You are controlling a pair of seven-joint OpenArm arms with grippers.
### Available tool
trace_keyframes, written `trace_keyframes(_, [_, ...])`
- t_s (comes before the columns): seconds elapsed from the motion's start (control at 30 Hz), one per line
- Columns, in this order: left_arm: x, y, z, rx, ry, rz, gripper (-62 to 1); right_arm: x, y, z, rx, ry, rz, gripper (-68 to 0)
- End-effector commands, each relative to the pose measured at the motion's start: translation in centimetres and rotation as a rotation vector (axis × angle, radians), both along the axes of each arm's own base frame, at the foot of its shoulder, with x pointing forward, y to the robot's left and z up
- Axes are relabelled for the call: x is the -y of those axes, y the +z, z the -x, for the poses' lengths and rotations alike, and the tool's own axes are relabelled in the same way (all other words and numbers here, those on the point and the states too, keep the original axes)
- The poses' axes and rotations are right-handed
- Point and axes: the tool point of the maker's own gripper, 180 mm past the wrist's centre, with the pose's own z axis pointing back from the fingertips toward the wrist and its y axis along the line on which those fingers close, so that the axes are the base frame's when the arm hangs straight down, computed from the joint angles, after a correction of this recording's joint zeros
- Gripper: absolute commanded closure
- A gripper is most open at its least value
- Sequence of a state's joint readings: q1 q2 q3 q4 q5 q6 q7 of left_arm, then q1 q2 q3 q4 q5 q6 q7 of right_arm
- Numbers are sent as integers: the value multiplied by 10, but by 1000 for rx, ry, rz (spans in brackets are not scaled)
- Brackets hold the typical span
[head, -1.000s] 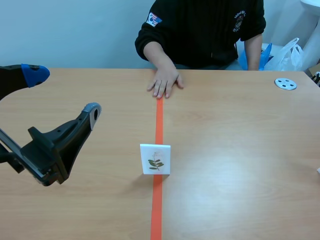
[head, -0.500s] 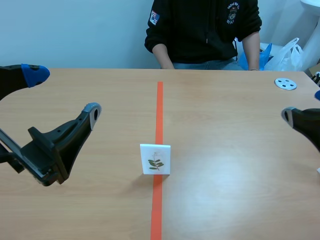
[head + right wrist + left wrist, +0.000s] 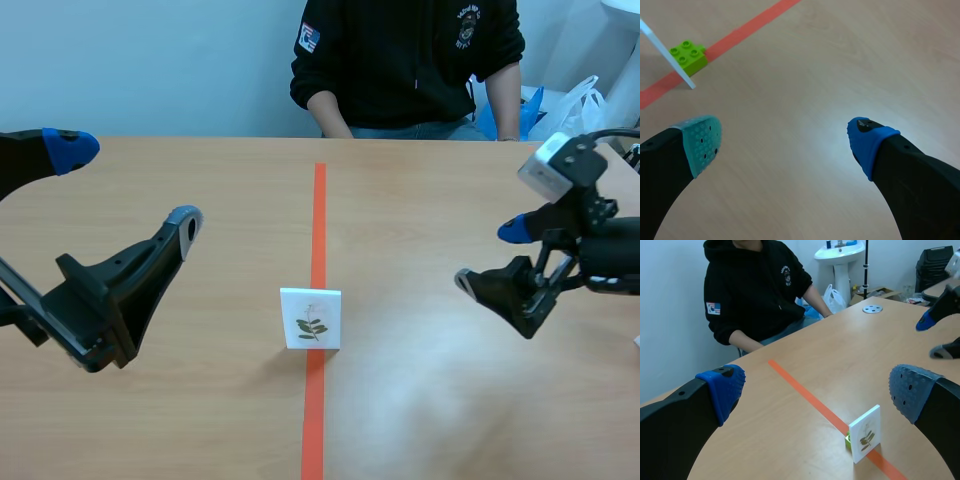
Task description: Sort the leaf by its shape. The table is split by an orange tape line. A compound leaf with several leaflets goes to the left side, a simple leaf with one blade goes to the right side. Return to the home posture when a red brick is placed on the table.
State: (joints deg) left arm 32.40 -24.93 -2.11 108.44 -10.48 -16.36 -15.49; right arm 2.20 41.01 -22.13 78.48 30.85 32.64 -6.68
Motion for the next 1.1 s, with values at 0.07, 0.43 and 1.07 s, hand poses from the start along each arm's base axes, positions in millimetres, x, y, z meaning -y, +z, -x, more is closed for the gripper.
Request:
trace_keyframes(0.07, [2, 7, 1, 20, -6, 19, -617, -26, 9, -15, 44, 46, -36, -514])
trace_keyframes(0.43, [2, 6, 1, 19, -6, 19, -617, -123, -29, -1, -32, 240, -60, -514])
trace_keyframes(1.07, [2, 7, 1, 20, -6, 19, -617, -183, -62, 19, -67, 275, -82, -512])
